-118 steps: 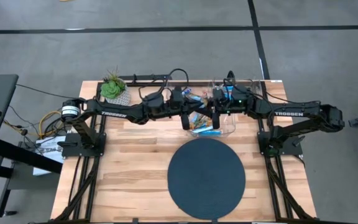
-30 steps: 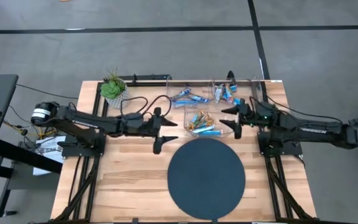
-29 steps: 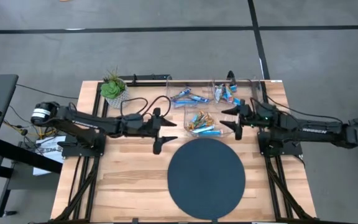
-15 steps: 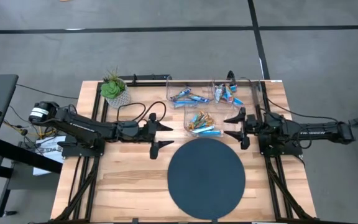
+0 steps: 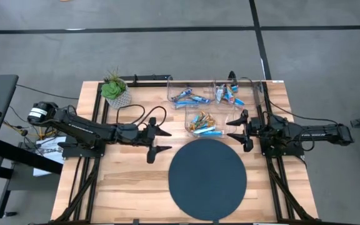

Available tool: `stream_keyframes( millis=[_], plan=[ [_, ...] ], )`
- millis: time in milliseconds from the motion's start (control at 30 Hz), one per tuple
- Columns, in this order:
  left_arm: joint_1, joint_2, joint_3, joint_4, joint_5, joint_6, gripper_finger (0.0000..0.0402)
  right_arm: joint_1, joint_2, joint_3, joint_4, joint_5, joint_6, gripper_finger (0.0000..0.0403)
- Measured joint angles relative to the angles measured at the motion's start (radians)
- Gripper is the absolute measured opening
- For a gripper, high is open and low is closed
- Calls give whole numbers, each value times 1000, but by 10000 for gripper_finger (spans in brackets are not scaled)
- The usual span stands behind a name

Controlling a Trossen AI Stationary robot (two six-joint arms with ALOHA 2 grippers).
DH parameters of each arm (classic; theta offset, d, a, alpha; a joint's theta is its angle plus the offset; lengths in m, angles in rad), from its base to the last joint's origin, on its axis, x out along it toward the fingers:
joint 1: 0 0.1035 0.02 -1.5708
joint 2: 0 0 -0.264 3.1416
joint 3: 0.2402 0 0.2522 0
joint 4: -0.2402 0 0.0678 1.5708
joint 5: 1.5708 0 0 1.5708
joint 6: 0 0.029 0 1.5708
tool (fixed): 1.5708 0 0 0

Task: Pick and place Granola Bars by type
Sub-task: Return to Home Position

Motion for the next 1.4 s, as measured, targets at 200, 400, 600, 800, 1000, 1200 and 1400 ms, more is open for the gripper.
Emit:
stream_keyframes(
  millis=[200,400,600,800,1000,1200,1400],
  plan=[
    [-10,0,0,-48,55,2,251,0,-2,0,-32,0,0,240],
    [-30,0,-86,50,79,-30,251,1,-2,-2,-35,-6,1,240],
    [-71,1,-283,289,74,-94,251,0,-2,-2,-35,-7,1,240],
    [-84,0,-374,270,86,-209,251,-1,-1,-3,-35,-6,1,240],
    [-88,-93,-486,289,124,-236,251,-1,-1,-3,-50,-3,17,240],
    [-110,-298,-575,252,119,-202,251,-1,-1,-3,-118,50,54,240],
    [-134,-485,-572,-15,38,-124,251,-1,-1,-3,-117,48,40,240]
  ],
)
